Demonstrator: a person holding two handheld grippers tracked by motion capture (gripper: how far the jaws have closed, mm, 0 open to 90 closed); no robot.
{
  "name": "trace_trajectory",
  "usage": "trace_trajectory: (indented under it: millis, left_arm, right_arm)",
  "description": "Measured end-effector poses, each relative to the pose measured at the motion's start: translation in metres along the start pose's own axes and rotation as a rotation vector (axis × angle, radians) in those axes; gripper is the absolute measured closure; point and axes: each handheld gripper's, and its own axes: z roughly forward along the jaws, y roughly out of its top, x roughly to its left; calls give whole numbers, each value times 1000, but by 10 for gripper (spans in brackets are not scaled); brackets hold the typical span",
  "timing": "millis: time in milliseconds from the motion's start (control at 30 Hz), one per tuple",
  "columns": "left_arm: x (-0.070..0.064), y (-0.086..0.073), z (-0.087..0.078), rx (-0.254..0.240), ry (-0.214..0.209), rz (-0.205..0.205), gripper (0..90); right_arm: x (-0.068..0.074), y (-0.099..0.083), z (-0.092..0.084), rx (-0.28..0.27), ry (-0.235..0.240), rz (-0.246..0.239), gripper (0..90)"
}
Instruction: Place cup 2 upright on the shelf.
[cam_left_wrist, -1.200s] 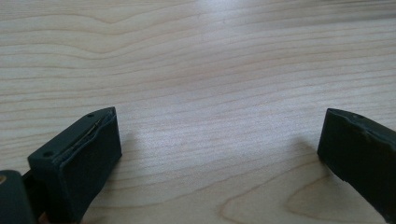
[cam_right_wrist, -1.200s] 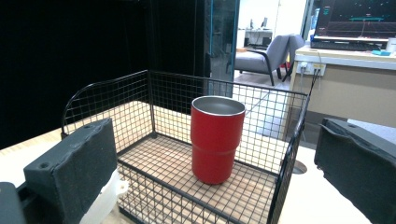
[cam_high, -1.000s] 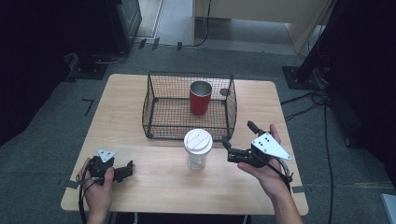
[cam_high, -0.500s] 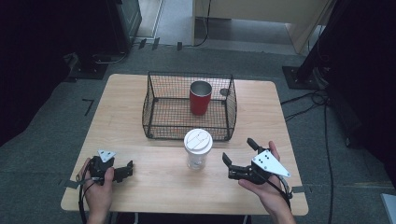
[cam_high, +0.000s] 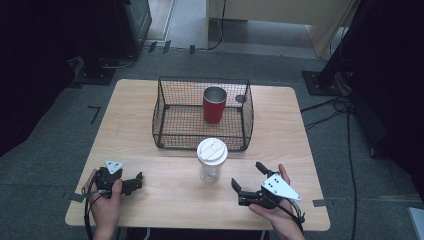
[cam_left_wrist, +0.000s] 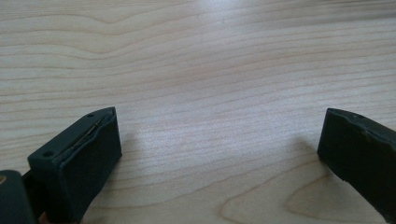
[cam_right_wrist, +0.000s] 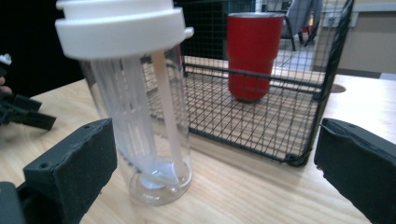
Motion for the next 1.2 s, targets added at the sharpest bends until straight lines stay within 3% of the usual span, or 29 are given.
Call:
trace_trajectory:
  millis: [800, 1200]
  left_arm:
    - [0, 0, 0, 0, 0, 0, 2]
    - [0, 0, 0, 0, 0, 0, 2]
  right_arm:
    - [32, 1, 24, 18, 107, -22, 0]
    - [42, 11, 43, 5, 116, -40, 0]
